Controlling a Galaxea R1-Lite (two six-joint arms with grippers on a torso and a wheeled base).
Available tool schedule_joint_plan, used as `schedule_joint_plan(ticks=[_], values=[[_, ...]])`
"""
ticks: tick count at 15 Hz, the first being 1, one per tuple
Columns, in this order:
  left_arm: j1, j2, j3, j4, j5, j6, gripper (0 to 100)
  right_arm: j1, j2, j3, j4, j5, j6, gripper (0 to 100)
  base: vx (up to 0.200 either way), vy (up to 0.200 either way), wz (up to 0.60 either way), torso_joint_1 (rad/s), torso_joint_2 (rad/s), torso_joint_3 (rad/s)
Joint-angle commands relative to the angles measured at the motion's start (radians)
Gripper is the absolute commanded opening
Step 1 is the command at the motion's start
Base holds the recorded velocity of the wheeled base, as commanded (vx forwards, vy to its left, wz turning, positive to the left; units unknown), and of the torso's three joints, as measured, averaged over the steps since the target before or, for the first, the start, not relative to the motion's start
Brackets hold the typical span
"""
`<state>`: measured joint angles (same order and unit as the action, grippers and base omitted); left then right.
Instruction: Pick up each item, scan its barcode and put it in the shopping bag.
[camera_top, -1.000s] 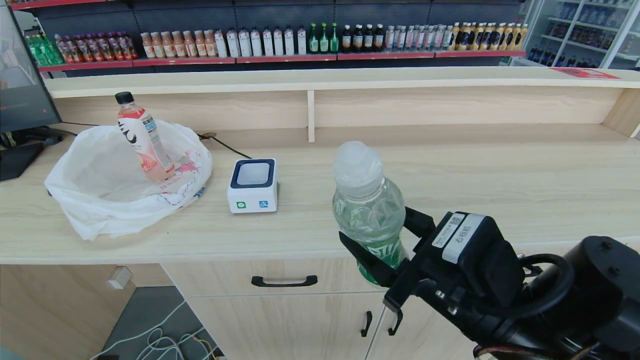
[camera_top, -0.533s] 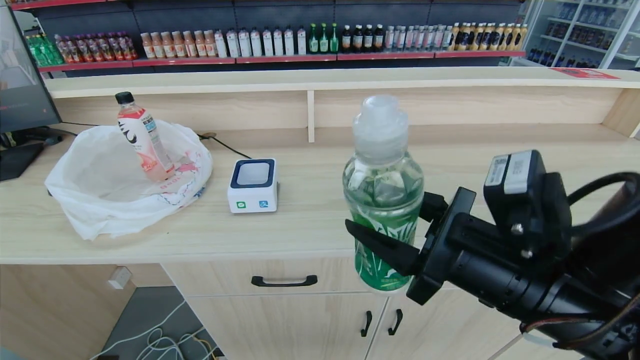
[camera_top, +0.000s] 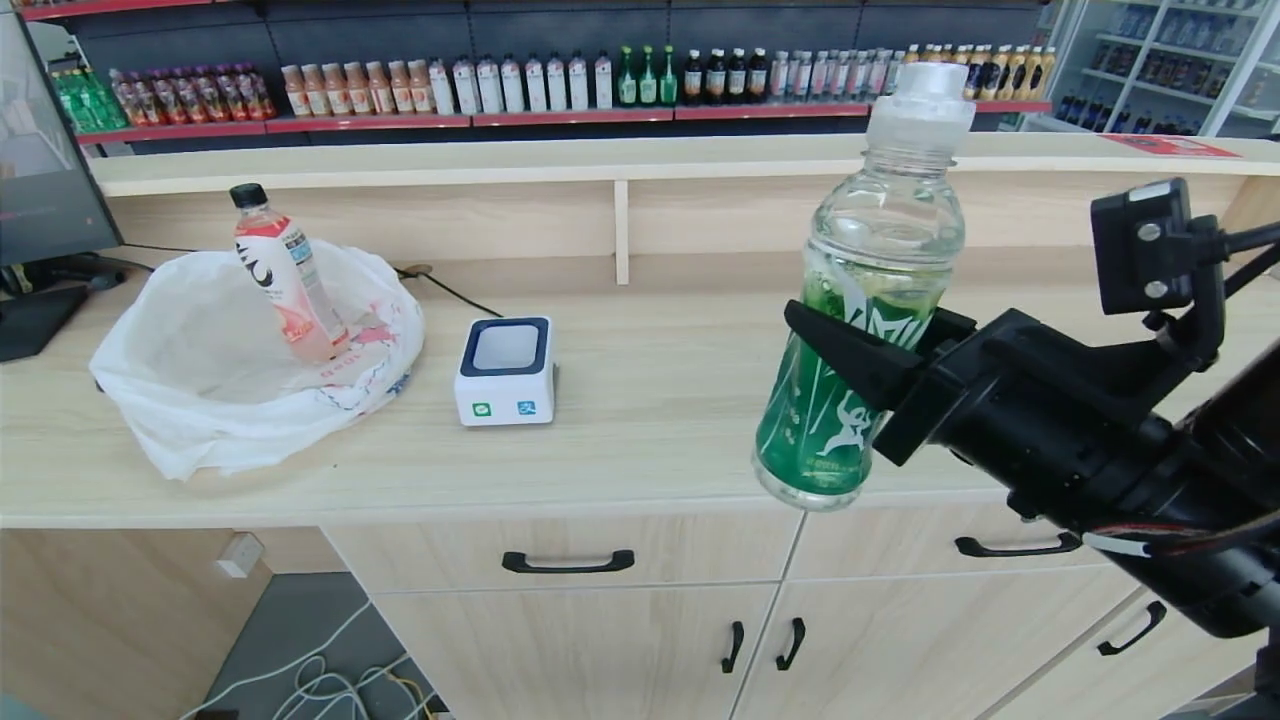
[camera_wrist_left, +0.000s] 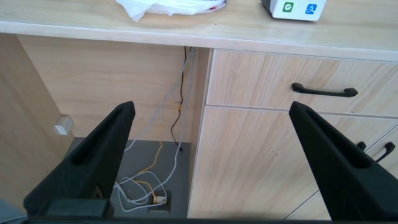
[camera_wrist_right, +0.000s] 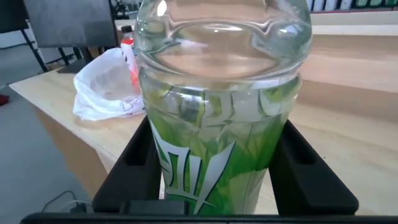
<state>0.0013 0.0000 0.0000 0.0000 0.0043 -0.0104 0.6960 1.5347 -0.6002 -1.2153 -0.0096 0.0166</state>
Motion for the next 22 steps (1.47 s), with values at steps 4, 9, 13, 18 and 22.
schedule_joint_plan(ticks=[4,9,13,18,22], values=[[0.000,0.000,0.000,0.000,0.000,0.000,100,-0.170,-0.013,0.106,-0.092,0.007,0.102,0,0.000,0.000,0.00,0.000,0.00,0.000],[0.000,0.000,0.000,0.000,0.000,0.000,100,-0.236,-0.015,0.211,-0.194,0.003,0.097,0,0.000,0.000,0.00,0.000,0.00,0.000],[0.000,0.000,0.000,0.000,0.000,0.001,100,-0.259,-0.013,0.227,-0.201,0.005,0.095,0,0.000,0.000,0.00,0.000,0.00,0.000],[0.000,0.000,0.000,0.000,0.000,0.000,100,-0.289,-0.022,0.226,-0.201,0.007,0.095,0,0.000,0.080,0.00,0.001,0.00,0.000],[0.000,0.000,0.000,0.000,0.000,0.000,100,-0.289,-0.025,0.231,-0.201,0.007,0.097,0,0.000,0.200,0.00,0.012,0.00,0.000]])
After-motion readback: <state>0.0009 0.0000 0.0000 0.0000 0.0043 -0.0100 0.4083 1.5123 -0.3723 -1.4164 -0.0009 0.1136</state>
